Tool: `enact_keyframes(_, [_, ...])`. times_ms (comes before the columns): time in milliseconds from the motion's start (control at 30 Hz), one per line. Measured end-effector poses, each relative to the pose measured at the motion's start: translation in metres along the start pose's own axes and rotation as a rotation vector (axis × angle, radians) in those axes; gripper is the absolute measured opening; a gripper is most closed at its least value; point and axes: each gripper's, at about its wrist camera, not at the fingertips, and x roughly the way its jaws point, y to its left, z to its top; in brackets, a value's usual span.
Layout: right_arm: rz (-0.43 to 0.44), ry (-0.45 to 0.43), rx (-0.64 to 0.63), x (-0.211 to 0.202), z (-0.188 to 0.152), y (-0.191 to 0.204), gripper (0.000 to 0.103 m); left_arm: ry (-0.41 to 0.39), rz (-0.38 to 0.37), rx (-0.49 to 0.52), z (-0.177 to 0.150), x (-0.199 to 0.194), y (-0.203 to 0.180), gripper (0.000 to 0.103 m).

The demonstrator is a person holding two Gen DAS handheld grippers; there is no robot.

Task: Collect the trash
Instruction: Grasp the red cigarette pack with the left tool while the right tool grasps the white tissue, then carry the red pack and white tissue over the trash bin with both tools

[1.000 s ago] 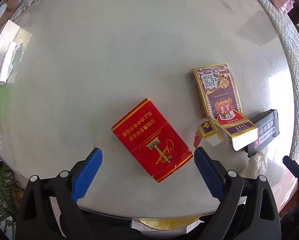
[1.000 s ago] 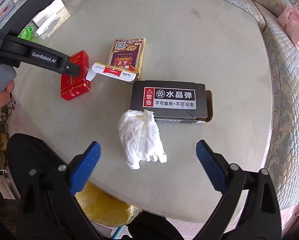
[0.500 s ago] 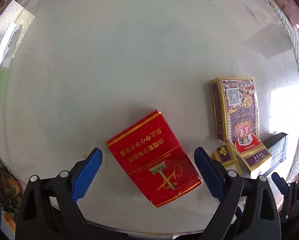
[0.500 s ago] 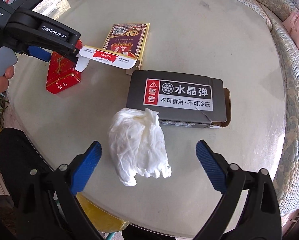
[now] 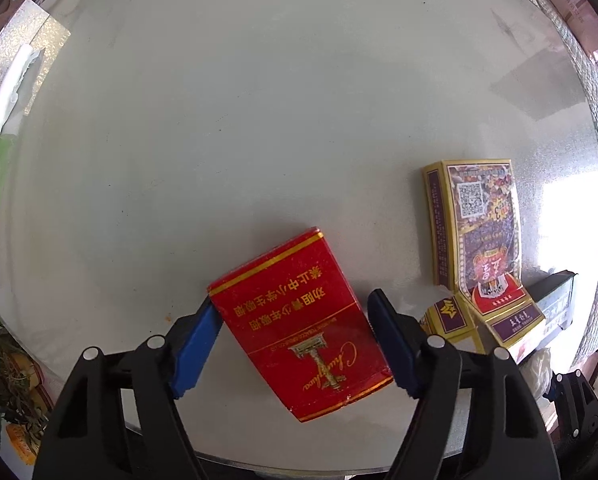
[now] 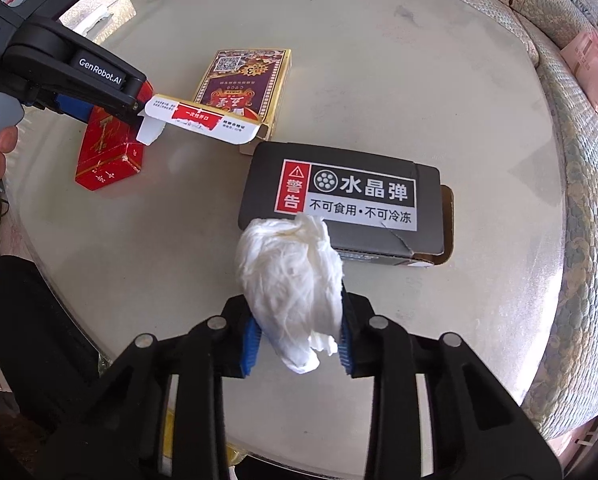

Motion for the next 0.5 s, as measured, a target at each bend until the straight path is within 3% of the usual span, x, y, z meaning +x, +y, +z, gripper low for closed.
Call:
enact_keyframes(167, [-0.013, -0.004, 0.002, -0.010, -0.001, -0.008, 0.026, -0.007, 0.005, 0.039, -0.005, -0.003, -0.004, 0.064])
enact_keyframes(500, [-0.067, -0.046, 0.005, -0.053, -0.001, -0.001, 0.026, -0.134, 0.051, 0.162, -0.045, -0.044, -0.035, 0.063])
